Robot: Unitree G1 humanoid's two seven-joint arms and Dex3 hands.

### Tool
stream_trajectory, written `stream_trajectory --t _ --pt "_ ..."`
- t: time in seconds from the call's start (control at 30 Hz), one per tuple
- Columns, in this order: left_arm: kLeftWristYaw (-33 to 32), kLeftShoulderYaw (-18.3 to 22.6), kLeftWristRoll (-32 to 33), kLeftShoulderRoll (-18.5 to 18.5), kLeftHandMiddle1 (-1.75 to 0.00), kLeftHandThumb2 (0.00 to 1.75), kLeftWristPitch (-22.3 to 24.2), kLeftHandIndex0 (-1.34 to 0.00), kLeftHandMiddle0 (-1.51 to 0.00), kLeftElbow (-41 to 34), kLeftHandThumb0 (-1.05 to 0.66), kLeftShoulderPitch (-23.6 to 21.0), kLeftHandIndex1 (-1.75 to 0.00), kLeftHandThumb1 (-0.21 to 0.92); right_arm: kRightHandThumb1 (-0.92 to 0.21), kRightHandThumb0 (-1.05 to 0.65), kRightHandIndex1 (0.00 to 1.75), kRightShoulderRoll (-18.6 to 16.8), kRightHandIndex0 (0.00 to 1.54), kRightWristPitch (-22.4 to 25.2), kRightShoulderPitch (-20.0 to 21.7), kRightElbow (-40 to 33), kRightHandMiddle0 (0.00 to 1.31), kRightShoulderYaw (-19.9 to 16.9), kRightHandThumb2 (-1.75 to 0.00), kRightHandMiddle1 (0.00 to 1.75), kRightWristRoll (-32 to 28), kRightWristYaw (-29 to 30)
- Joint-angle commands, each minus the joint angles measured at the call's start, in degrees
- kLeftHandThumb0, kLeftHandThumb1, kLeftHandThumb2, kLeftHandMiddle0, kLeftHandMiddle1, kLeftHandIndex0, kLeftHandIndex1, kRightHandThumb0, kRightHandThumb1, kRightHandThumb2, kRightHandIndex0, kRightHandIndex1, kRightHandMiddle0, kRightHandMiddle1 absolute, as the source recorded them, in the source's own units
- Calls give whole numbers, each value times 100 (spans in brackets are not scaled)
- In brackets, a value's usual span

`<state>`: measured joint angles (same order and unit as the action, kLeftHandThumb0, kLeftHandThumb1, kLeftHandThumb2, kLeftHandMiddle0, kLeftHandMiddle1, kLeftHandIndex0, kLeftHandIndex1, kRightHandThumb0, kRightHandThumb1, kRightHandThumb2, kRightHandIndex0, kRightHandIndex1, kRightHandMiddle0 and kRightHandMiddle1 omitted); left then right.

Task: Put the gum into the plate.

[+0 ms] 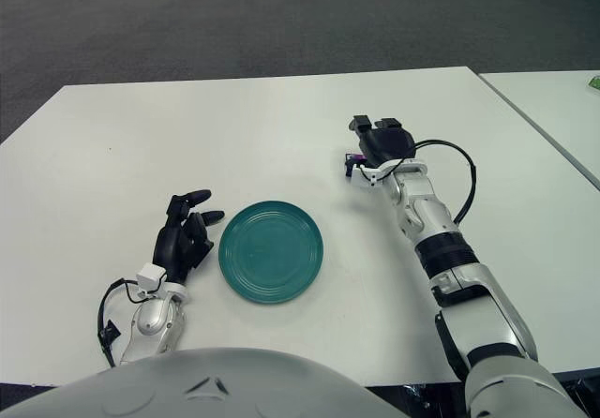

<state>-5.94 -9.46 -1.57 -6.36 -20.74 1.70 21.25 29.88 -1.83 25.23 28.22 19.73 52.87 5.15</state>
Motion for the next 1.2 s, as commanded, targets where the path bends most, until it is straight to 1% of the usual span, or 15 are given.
stream_trajectory --t 0.0,0.2,0.4,0.67,0.8,1.17 --pt "-30 33 49 -86 -115 90 171 -9 -42 47 -76 163 -129 92 -92 -77 26 31 32 -91 83 185 0 83 -49 76 -107 2" --pt "-23 37 127 -113 -114 90 244 -10 -41 19 -74 181 -128 92 -92 -76 25 77 33 -205 20 350 0 172 -48 73 -180 -20" --pt "-76 14 13 -91 -114 90 228 -10 -40 -9 -75 178 -127 92 -92 -76 25 124 35 -193 -234 210 0 332 -48 71 -158 -110" --pt "-73 6 -152 -34 -114 92 164 -11 -41 10 -77 163 -126 92 -92 -77 24 215 36 -134 -345 138 0 480 -48 73 -149 -453" --pt "1 12 -87 -33 -114 93 248 -11 -42 16 -77 142 -125 92 -92 -78 23 211 37 -196 -239 573 0 585 -49 74 -147 -449" --pt "142 133 316 -82 -114 92 414 -13 -41 143 -75 59 -127 92 -92 -80 23 203 40 -230 30 1231 0 758 -53 74 -225 -537"
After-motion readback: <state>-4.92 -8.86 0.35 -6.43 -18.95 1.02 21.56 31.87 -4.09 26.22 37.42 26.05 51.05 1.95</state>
